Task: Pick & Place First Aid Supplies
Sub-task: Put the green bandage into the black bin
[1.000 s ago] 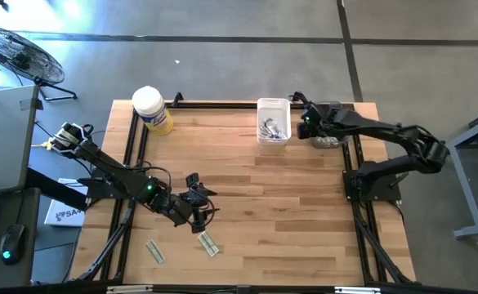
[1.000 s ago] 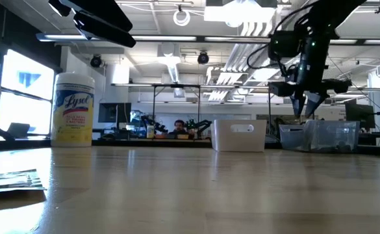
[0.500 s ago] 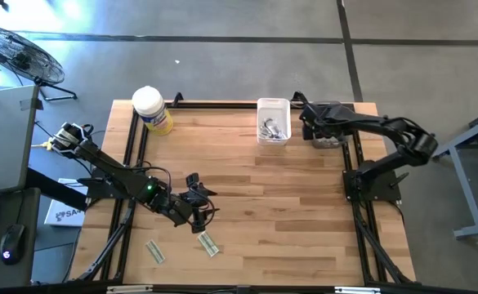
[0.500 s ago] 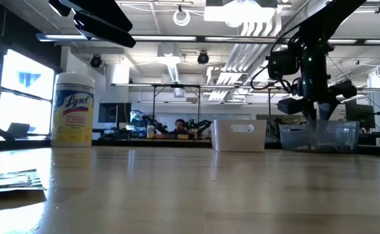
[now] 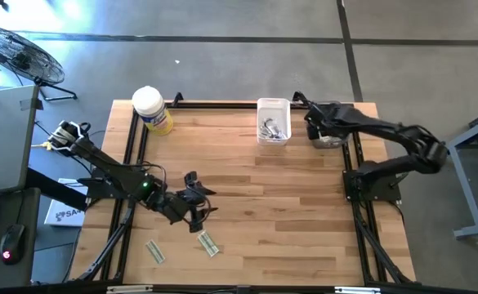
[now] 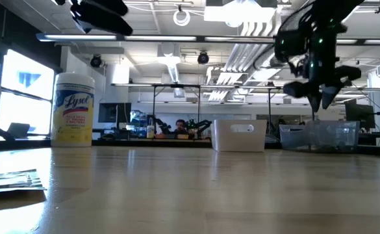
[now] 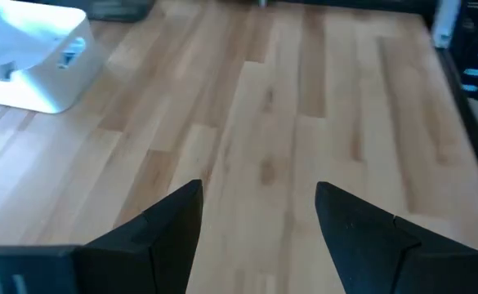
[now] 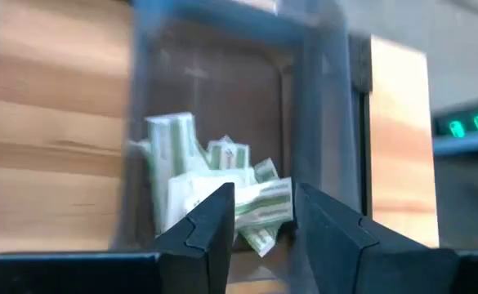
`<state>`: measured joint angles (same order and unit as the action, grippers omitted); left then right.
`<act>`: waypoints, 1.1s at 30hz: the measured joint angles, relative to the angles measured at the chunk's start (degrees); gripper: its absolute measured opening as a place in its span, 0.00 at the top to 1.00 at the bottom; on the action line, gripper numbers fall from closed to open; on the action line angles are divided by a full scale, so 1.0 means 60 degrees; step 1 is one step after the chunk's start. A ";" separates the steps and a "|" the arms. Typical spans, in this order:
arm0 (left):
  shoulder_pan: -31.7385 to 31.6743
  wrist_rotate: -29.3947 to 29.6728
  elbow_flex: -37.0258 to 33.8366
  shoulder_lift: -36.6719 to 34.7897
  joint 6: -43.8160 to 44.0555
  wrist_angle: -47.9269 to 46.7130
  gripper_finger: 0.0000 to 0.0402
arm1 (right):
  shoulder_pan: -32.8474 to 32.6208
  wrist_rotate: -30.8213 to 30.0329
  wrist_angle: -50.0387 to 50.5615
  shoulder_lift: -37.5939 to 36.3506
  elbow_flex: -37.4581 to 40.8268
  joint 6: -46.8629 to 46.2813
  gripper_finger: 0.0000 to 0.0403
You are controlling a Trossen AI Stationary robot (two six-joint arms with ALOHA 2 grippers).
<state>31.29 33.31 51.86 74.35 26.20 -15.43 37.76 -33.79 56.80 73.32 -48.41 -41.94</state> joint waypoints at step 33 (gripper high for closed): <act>0.2102 -0.1625 -0.0007 0.3226 0.1927 0.0674 0.37 | -0.9474 -0.1450 -0.8660 -0.0760 0.1860 -0.0696 0.69</act>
<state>43.90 23.55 51.81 93.71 37.77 -11.38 -19.08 -42.49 4.84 68.75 -37.26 -46.12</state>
